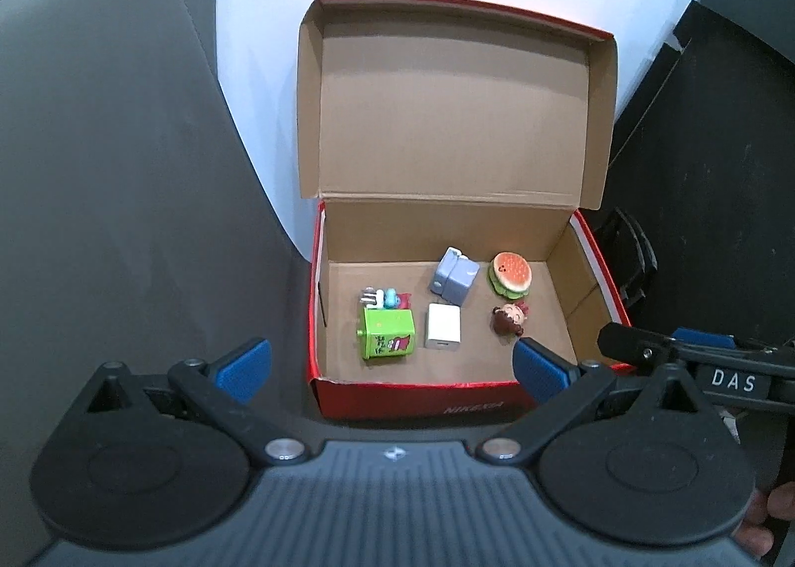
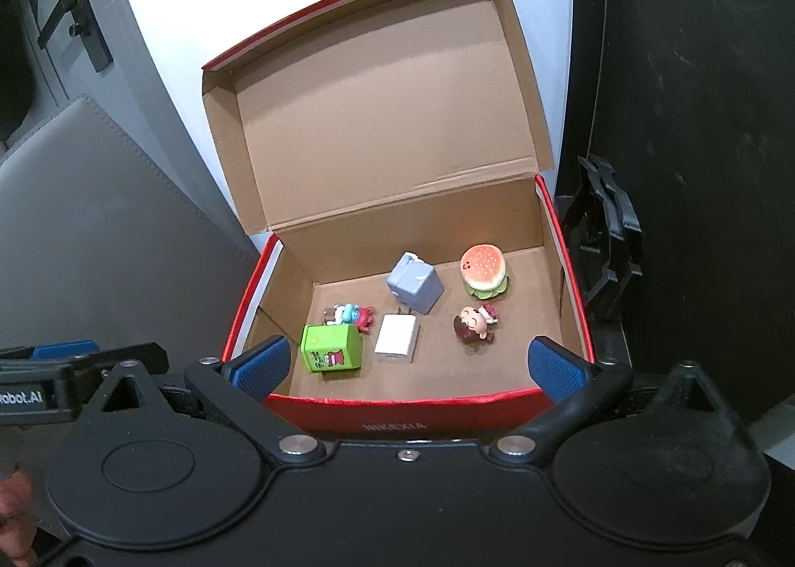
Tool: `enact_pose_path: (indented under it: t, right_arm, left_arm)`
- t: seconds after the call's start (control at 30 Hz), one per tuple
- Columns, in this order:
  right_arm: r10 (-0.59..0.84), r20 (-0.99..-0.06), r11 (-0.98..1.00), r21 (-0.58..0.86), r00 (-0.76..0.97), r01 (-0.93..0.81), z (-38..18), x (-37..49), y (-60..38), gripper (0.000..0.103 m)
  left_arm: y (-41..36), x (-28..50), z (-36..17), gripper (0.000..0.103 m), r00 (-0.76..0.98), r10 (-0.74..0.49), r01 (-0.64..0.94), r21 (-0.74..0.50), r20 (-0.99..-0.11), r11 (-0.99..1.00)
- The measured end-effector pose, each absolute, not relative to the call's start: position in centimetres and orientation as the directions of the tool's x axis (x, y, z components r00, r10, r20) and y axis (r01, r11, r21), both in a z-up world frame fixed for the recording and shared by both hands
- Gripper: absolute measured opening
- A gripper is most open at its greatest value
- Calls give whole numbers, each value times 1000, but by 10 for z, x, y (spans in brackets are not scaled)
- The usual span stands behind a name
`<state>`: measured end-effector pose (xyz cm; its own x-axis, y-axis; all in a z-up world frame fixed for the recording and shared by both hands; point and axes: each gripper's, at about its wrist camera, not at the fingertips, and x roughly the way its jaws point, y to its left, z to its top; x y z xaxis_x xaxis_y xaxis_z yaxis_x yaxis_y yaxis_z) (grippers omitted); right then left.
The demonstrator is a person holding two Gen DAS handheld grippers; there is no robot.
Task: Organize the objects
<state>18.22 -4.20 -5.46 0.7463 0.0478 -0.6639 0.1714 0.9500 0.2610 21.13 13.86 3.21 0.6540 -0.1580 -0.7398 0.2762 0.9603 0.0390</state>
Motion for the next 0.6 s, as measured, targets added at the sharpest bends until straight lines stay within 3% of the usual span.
enact_pose_path:
  t: [0.6]
  right_arm:
    - [44, -698, 950, 250, 715, 186, -65, 184, -46, 103]
  left_arm:
    - [134, 217, 19, 102, 609, -157, 260, 9, -777, 966]
